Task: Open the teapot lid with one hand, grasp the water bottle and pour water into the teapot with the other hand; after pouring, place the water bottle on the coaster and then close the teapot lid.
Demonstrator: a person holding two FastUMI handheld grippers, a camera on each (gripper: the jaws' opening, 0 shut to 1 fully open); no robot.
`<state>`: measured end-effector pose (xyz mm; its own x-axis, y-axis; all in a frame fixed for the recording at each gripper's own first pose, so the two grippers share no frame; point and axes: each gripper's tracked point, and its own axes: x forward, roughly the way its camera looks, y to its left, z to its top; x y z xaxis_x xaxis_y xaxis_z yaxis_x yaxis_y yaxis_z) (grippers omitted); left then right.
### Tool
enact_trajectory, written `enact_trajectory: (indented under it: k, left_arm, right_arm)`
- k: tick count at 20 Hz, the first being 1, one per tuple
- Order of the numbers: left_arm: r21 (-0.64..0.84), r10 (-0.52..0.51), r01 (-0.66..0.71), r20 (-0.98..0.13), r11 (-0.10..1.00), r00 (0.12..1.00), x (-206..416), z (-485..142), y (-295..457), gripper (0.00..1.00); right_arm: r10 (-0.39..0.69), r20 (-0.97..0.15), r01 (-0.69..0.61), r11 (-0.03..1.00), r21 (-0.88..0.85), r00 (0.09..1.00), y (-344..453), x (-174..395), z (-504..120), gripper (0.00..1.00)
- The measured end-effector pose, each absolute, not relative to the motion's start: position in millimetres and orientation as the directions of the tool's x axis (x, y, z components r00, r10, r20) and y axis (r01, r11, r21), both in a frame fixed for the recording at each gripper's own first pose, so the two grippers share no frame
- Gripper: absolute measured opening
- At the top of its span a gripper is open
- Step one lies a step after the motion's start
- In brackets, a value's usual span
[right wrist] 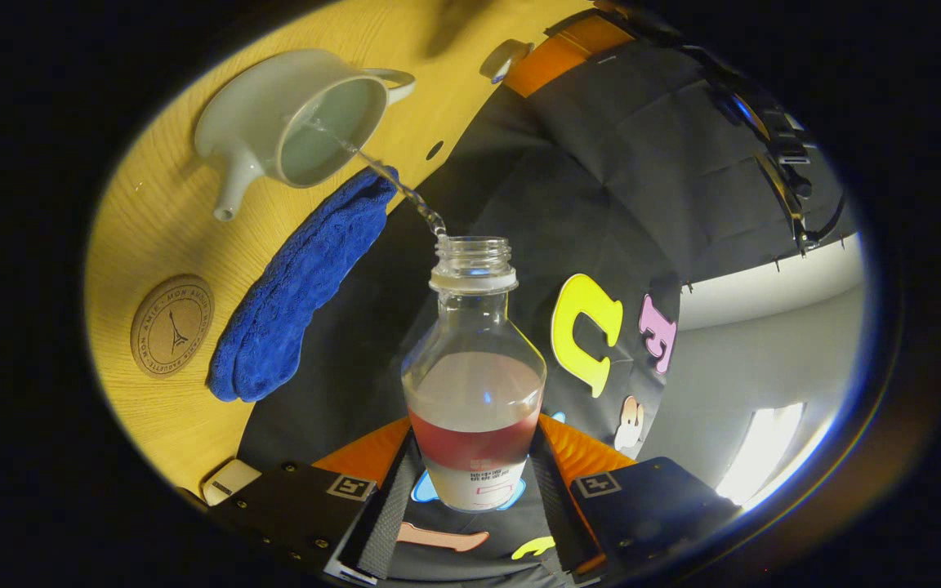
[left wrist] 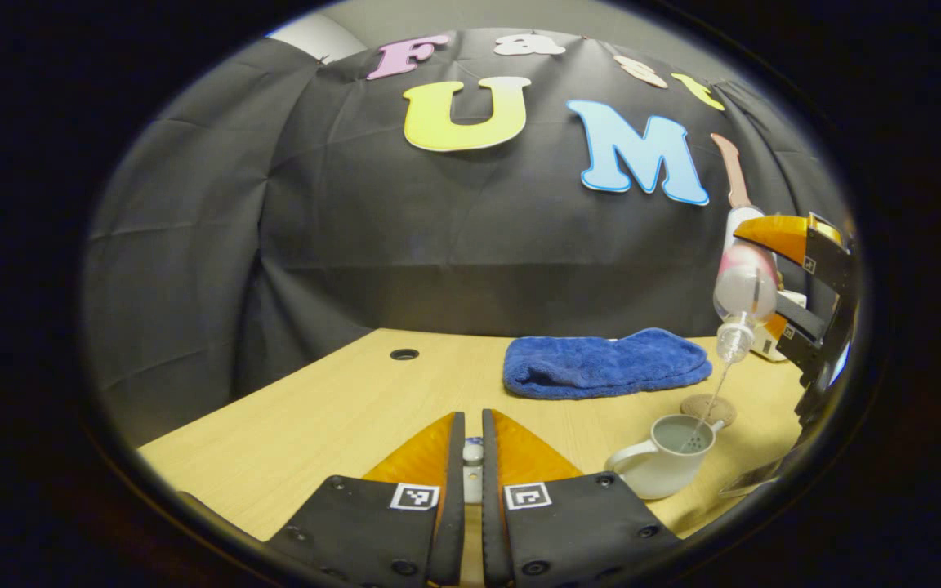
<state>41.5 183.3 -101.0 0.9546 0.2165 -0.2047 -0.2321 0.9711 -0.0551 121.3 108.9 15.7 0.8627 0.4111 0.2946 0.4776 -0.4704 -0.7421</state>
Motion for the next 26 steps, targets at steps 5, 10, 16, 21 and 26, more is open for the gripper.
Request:
enact_trajectory:
  k: [5,10,16,21,26]
  left_arm:
    - [-0.057,0.215,-0.231,-0.203,0.971,0.955,41.3,-100.7,183.3,0.16]
    - [-0.058,0.215,-0.231,-0.202,0.971,0.956,40.7,-100.1,183.6,0.16]
    - [-0.056,0.215,-0.231,-0.203,0.971,0.955,40.9,-100.3,184.1,0.16]
    - [-0.057,0.217,-0.232,-0.2,0.971,0.956,40.8,-99.7,184.6,0.16]
    - [-0.059,0.216,-0.232,-0.2,0.971,0.956,41.0,-99.2,185.2,0.16]
  right_arm:
    - [0.449,0.288,0.507,-0.505,-0.699,0.846,115.9,117.6,9.3,0.74]
    - [0.461,0.282,0.514,-0.517,-0.685,0.841,120.4,116.4,6.4,0.74]
    - [0.463,0.258,0.496,-0.522,-0.693,0.848,121.2,117.8,1.1,0.74]
    - [0.384,0.186,0.34,-0.384,-0.859,0.904,102.8,128.1,-16.6,0.74]
    - [0.323,0.086,0.124,-0.097,-0.988,0.943,89.2,129.3,-29.7,0.74]
